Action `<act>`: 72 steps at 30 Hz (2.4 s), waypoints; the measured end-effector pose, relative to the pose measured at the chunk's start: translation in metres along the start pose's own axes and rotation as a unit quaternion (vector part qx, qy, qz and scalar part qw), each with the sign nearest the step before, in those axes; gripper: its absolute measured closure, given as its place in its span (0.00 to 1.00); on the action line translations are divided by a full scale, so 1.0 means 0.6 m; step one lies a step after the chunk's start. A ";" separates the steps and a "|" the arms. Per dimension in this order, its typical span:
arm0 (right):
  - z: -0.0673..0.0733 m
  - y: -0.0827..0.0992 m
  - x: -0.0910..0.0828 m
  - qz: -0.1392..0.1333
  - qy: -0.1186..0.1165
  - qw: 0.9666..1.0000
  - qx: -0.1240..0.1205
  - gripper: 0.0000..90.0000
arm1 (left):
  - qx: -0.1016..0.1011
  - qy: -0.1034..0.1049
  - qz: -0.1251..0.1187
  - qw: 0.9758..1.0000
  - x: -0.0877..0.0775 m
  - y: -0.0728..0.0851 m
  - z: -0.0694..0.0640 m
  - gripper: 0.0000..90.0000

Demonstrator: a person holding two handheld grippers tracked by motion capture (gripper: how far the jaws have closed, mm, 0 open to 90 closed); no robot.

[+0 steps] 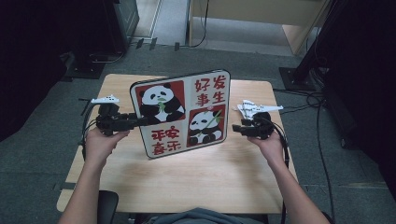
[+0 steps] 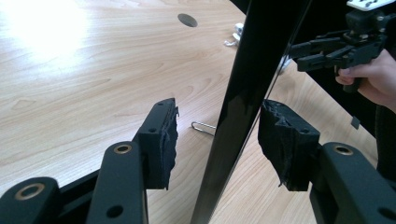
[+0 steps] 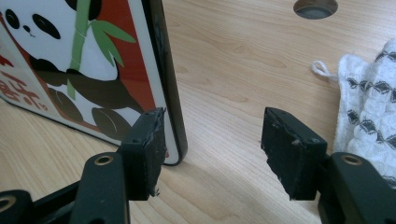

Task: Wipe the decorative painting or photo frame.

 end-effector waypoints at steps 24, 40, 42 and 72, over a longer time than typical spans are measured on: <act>-0.009 0.013 -0.014 0.002 0.007 1.000 0.006 0.45 | -0.011 -0.003 0.014 1.000 0.012 0.000 0.017 0.52; -0.006 0.013 -0.008 0.005 0.003 1.000 0.000 0.45 | -0.013 -0.014 0.007 1.000 0.008 0.000 0.023 0.48; -0.008 0.014 -0.009 0.006 0.004 1.000 0.003 0.45 | -0.012 -0.017 0.003 1.000 0.006 0.001 0.024 0.48; -0.023 0.009 0.001 0.014 0.010 1.000 -0.001 0.46 | -0.007 -0.064 0.004 0.998 -0.031 0.031 0.074 0.39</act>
Point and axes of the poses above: each handheld gripper's, and its own axes: x roughly forward along the jaws, y roughly out of its underside, z roughly to its left, the point moved 3 cm from there along x, roughly forward along the jaws, and after that the axes turned 15 degrees about -x, right-handed, at the moved point
